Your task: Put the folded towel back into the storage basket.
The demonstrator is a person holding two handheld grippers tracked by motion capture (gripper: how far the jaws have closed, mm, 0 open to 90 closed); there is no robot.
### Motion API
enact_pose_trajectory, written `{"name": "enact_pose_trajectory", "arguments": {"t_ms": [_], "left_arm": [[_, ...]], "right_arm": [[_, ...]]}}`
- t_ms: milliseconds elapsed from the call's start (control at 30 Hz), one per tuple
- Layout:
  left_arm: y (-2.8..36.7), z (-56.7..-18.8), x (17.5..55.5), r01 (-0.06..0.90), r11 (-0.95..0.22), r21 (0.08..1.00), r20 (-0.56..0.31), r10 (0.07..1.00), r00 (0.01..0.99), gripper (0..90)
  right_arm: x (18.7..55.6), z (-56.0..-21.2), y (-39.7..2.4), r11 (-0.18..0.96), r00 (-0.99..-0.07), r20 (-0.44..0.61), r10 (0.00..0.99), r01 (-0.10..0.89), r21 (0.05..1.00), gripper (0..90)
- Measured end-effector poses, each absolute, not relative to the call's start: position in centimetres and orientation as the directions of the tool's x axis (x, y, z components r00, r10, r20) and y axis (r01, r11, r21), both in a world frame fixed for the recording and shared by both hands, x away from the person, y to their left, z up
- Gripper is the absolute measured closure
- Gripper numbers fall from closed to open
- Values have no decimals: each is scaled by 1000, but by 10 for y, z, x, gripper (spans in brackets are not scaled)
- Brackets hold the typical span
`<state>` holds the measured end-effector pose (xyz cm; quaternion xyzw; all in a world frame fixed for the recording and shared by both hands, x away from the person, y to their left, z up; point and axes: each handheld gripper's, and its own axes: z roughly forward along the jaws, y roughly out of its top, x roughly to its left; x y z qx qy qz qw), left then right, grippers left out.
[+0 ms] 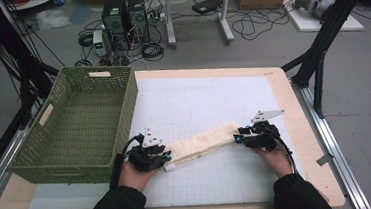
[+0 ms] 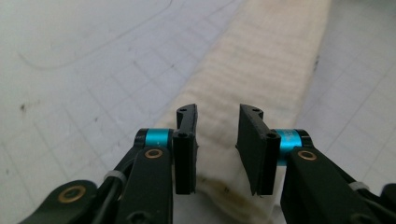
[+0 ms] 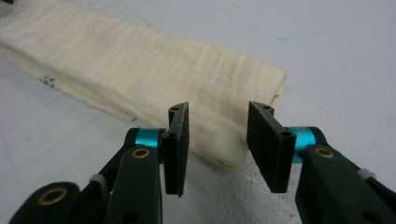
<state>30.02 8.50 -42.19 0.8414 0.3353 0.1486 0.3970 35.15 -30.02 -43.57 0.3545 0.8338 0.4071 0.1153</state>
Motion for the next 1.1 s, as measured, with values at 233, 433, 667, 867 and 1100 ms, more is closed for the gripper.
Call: {"name": "enact_pose_trajectory", "arguments": {"t_ms": [233,433,667,867,1100], "left_arm": [[56,-401,315,367,-498,786,24,617,786,599],[30,-400,332,358,-527,770,5,567,824,524],[4,-401,352,377,-564,735,-14,543,840,435],[-18,-398,367,383,-602,701,-25,516,857,418],[-33,-413,377,395,-647,652,-60,475,878,403]], "right_arm": [[345,-431,-300,397,-712,96,695,493,774,559],[339,-425,-301,399,-715,87,694,482,780,545],[327,-420,-307,406,-718,68,693,466,786,519],[318,-419,-314,396,-712,75,699,472,788,490],[310,-418,-322,390,-712,77,698,467,794,457]]}}
